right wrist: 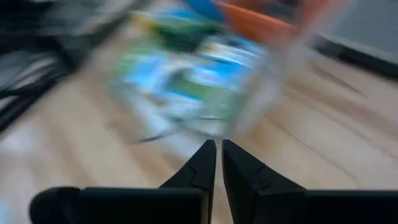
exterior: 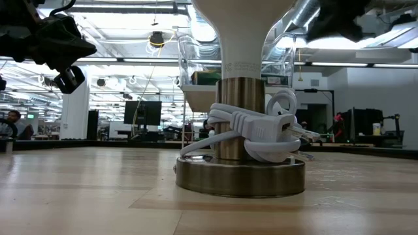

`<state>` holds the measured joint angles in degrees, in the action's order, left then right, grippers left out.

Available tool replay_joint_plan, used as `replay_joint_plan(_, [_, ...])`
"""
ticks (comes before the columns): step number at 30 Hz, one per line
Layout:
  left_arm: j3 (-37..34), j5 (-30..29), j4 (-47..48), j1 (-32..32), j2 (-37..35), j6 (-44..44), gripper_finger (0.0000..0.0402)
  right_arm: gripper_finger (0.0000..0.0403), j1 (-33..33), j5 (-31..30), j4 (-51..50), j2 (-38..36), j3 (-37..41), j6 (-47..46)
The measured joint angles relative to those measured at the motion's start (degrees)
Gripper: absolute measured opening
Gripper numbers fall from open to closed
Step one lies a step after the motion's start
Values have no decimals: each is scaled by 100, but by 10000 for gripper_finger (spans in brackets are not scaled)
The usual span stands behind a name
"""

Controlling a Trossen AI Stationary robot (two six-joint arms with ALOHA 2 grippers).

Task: Pick & Place Office Desk Supplies
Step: Return to Home Position

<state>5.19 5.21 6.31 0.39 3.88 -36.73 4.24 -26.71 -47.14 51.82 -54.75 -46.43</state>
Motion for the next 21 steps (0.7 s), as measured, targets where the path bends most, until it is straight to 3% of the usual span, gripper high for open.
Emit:
replay_joint_plan(5, [0,0,0,1,0,0,8,25,589,1224,2263,-775,761,1956])
replay_joint_plan(12, [-2,0,-11,1,-2,0,8,25,530,1951,4349,-1476,2427,2371])
replay_joint_plan(21, [-4,2,-37,-1,-2,2,8,25,340,2788,4816,-1845,3033,3454])
